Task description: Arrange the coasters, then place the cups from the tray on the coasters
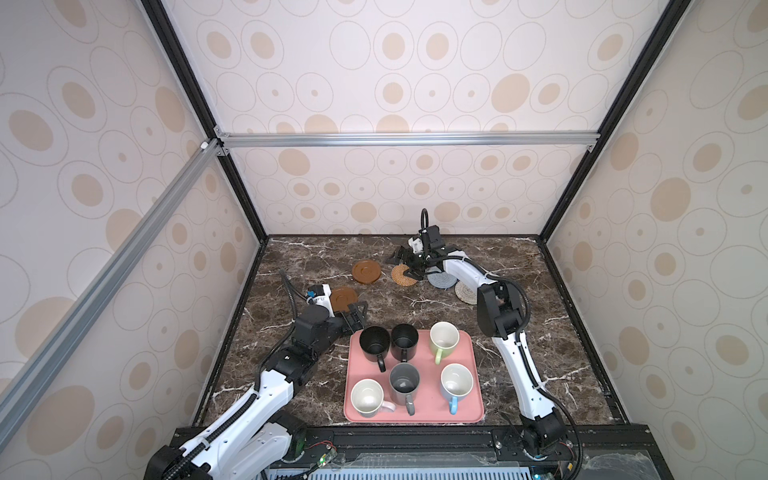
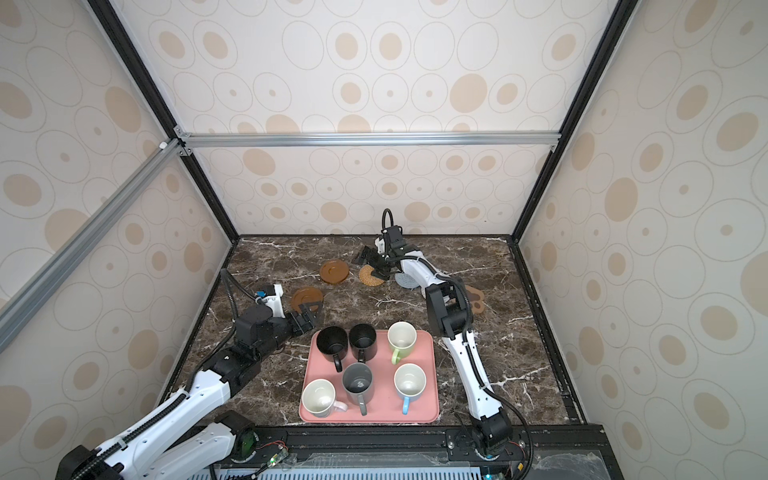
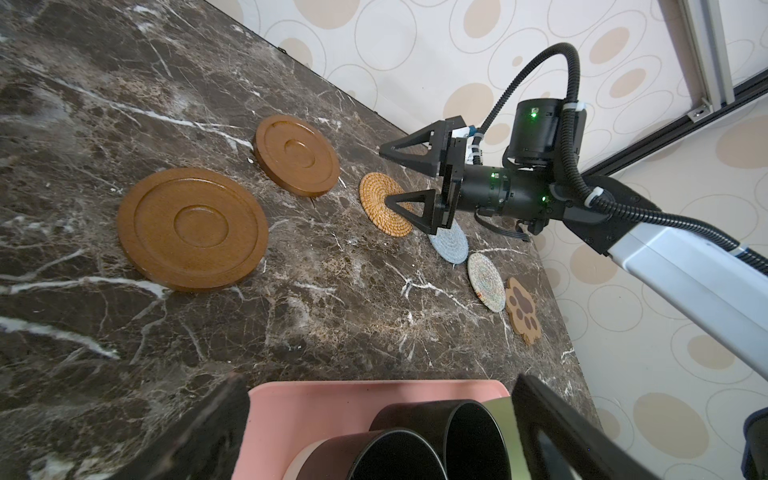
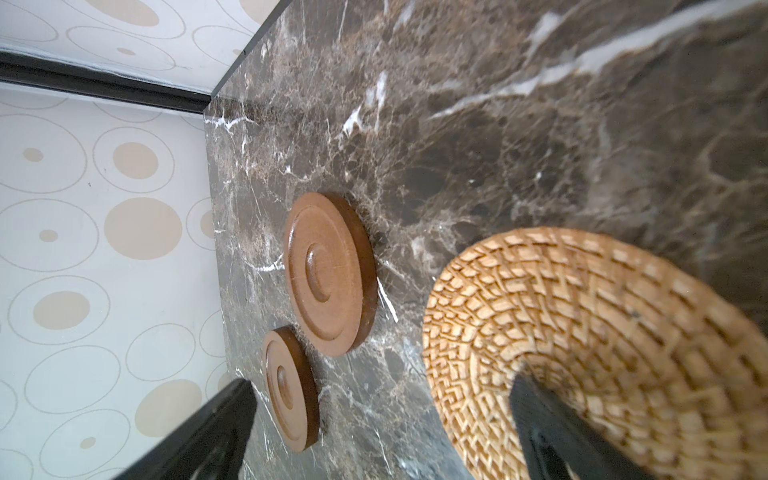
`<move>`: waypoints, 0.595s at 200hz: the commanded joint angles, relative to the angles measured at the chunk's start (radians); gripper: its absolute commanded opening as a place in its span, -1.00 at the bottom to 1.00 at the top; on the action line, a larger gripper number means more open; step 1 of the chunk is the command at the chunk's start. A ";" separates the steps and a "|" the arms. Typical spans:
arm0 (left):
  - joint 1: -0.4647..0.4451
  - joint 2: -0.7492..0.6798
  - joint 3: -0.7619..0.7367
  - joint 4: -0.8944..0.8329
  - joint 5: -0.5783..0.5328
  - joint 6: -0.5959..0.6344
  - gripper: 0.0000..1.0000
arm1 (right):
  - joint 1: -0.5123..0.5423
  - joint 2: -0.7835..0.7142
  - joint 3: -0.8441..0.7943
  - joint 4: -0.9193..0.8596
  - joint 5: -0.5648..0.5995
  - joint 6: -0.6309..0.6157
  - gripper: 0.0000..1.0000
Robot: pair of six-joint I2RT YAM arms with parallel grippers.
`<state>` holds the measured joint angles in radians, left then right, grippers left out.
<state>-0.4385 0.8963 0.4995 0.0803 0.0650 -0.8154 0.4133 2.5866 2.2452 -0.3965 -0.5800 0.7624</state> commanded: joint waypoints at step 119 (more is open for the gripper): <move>0.004 -0.032 0.006 -0.016 -0.016 -0.015 1.00 | 0.015 0.076 0.035 -0.008 0.009 0.047 1.00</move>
<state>-0.4385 0.8791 0.4995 0.0757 0.0631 -0.8158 0.4160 2.6125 2.2757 -0.3672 -0.5835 0.7925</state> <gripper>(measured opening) 0.999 0.997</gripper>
